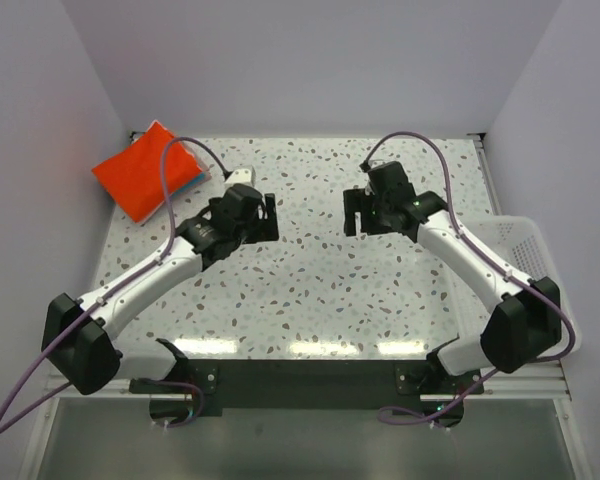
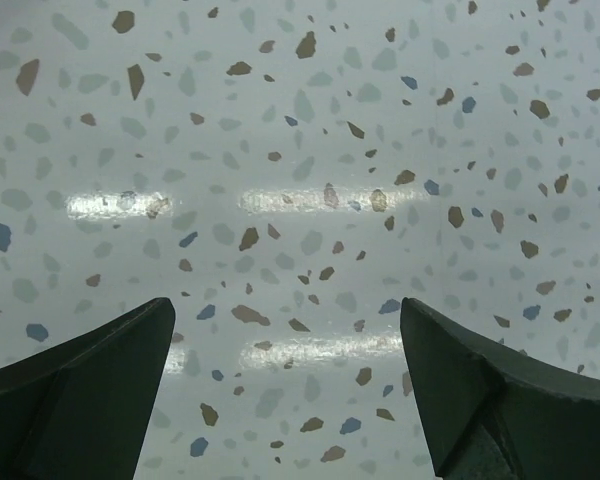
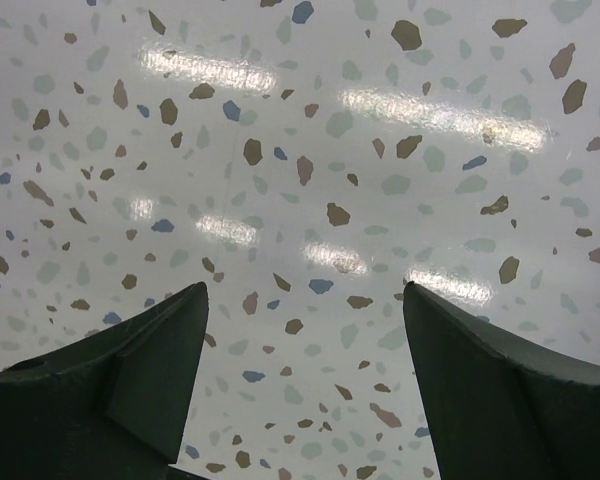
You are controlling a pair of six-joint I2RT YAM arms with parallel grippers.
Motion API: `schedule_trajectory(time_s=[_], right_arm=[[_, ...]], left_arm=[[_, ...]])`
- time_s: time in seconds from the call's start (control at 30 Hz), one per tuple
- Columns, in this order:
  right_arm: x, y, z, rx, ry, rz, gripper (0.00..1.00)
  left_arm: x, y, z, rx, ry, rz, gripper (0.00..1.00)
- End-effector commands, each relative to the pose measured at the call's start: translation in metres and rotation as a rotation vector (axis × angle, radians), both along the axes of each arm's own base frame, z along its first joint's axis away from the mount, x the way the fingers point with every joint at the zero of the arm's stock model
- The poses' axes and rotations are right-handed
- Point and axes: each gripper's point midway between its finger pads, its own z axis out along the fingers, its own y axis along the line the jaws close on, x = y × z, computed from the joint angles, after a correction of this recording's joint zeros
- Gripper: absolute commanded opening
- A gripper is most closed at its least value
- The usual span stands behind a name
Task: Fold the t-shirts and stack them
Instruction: Reset both grippers
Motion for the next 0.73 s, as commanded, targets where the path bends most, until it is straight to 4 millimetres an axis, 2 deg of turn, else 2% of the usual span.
schedule_trajectory(time_s=[0.0,0.17,0.3,0.37,0.7], right_arm=[[0.009,-0.003,0.019,0.049,-0.101,-0.059,0.82],[0.004,-0.01,0.015,0.047,-0.121,-0.086,0.82],[0.001,-0.019,0.024,0.044,-0.173,-0.112,0.82],[-0.001,-0.021,0.021,0.041,-0.175,-0.11,0.82],[-0.008,-0.031,0.025,0.049,-0.197,-0.164,0.83]], left_arm=[[0.003,-0.017,0.025,-0.069,-0.104,0.035,1.0],[0.006,-0.029,0.045,-0.068,-0.16,-0.01,1.0],[0.007,-0.026,0.058,-0.07,-0.203,-0.012,1.0],[0.005,-0.023,0.063,-0.08,-0.221,-0.004,1.0],[-0.005,-0.004,0.062,-0.053,-0.228,0.04,1.0]])
